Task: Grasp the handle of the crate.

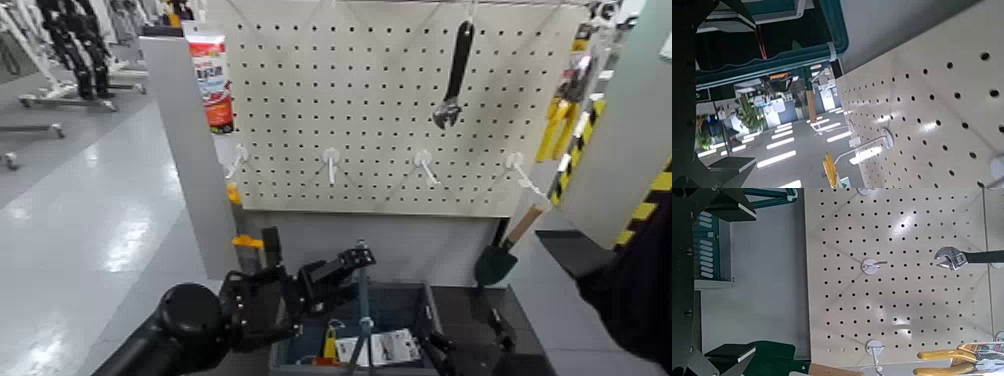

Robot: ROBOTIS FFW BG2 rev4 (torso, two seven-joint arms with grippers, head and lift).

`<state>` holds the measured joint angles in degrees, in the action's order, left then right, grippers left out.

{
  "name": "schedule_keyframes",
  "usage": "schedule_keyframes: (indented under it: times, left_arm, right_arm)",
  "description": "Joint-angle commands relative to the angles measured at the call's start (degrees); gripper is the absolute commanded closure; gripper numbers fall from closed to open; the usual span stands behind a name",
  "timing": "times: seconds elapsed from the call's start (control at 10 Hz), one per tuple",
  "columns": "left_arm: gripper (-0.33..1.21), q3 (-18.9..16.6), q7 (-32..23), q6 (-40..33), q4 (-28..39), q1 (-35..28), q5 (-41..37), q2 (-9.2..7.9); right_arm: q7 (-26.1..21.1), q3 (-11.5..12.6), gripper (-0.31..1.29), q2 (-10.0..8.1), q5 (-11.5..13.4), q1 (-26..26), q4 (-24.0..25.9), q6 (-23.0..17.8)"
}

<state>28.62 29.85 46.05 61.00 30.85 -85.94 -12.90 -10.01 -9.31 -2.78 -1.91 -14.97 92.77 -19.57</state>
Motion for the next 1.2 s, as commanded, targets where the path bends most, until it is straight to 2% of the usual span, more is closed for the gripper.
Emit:
schedule_keyframes:
  times: [0.1,0.4,0.5,0.7,0.9,1.2]
  left_arm:
    - [0.11,2.32,0.38,3.17,-4.23,1.76,-6.35,0.77]
    - [0.12,2.23,0.56,3.52,-5.54,2.55,-6.44,0.86]
    - [0.24,2.14,0.56,3.34,-5.98,2.55,-6.52,0.86]
    - [0.82,2.14,0.56,3.34,-6.25,2.55,-6.88,0.94]
    - [1.06,2.32,0.47,3.34,-6.25,2.55,-6.88,0.94]
    - [1.13,2.5,0.38,3.17,-6.34,2.02,-6.88,1.12]
  right_arm:
    - [0.08,-0.36,0.13,-0.03,-0.11,0.29,-0.4,-0.29]
    - [-0.01,-0.54,0.13,-0.03,-0.2,0.47,-0.49,-0.38]
    - [-0.01,-0.54,0.13,-0.03,-0.2,0.47,-0.49,-0.47]
    - [-0.01,-0.54,0.13,-0.03,-0.2,0.47,-0.49,-0.55]
    - [-0.01,-0.54,0.13,-0.03,-0.2,0.38,-0.49,-0.55]
    - [-0.01,-0.36,0.13,-0.03,-0.2,0.29,-0.49,-0.64]
